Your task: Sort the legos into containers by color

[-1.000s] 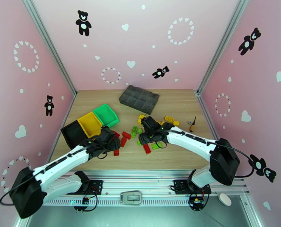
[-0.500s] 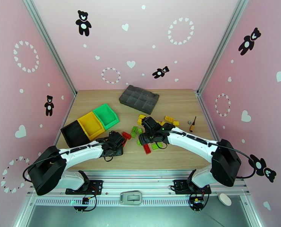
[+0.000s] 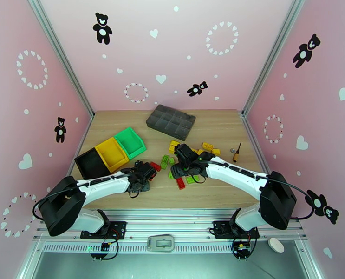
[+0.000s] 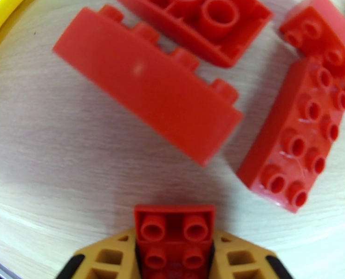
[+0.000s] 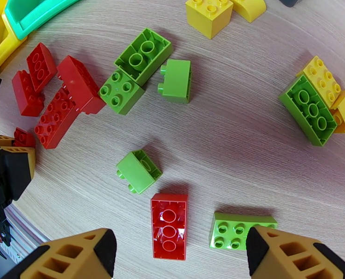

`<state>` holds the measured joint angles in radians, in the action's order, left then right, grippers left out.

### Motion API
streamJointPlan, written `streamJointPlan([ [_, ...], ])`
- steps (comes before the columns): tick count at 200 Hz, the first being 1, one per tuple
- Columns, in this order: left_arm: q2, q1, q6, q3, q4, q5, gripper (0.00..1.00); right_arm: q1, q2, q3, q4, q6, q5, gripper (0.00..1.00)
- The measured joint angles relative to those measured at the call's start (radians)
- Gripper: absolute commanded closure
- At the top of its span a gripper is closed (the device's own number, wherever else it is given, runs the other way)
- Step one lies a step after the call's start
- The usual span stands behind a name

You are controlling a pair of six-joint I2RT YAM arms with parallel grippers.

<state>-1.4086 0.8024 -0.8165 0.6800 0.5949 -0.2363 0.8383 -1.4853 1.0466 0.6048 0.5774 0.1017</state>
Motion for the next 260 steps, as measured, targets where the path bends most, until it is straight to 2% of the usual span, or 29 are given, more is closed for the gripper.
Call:
streamJointPlan([
  [65,0.213,-0.018,0.011,0.023,0.053,-0.008,0.72,0.007,0.000,0.000,-0.074,0.015,-0.089,0.20],
  [111,0.299,-0.163,0.053,0.027,0.041,0.040,0.72,0.070,-0.048,0.058,-0.129,0.024,-0.142,0.20],
  [157,0.307,-0.332,0.107,0.046,0.007,0.131,0.71,0.116,-0.133,0.163,-0.157,0.026,-0.161,0.21],
  [202,0.194,-0.479,0.166,0.121,-0.042,0.204,0.72,0.116,-0.180,0.217,-0.160,0.025,-0.159,0.21],
  [260,-0.058,-0.541,0.230,0.407,-0.075,0.240,0.73,0.116,-0.182,0.240,-0.139,0.014,-0.114,0.21],
])
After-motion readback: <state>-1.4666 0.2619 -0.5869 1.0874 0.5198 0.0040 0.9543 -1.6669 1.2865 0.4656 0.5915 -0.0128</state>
